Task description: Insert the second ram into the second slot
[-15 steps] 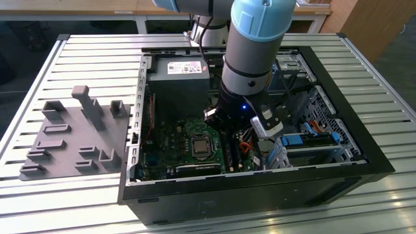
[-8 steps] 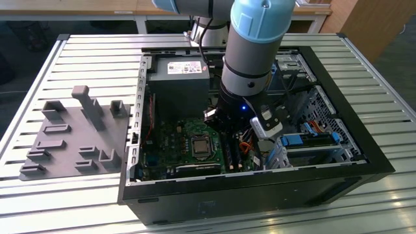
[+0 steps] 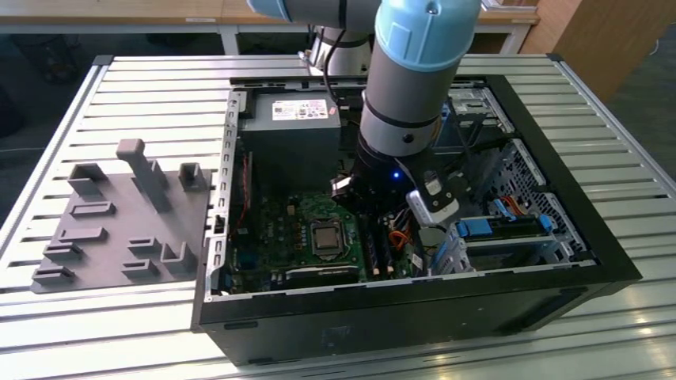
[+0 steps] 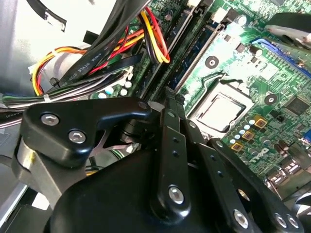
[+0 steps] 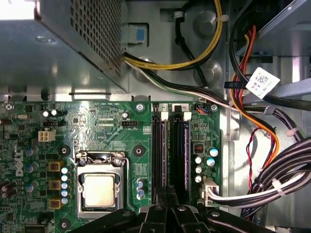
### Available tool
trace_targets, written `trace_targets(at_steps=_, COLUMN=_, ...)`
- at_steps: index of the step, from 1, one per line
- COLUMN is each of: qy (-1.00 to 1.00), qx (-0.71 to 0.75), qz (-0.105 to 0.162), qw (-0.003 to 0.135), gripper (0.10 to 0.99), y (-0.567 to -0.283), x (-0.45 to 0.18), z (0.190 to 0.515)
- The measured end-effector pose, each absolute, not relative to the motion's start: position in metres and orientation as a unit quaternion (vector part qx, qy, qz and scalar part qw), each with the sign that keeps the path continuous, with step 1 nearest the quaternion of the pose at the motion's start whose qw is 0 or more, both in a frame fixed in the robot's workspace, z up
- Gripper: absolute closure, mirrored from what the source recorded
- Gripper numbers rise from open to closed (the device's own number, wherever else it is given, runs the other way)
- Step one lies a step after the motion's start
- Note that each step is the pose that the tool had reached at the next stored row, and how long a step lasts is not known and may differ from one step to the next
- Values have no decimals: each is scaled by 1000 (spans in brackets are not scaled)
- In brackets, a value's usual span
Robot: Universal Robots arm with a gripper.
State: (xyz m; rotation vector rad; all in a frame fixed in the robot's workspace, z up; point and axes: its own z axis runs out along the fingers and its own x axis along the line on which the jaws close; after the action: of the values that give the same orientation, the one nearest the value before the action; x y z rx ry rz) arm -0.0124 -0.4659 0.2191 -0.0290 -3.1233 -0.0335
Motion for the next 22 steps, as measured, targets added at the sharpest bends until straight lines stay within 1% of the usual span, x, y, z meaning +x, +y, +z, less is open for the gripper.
trace_targets(at_steps=7, qy=-1000, qx=-9, qz=-9, qw=9, gripper=980, y=-466, x=-13, z=238)
trace_targets(at_steps=22, qy=-1000, qx=-9, qz=-9, qw=9, gripper=980, y=-466, x=-13, z=249)
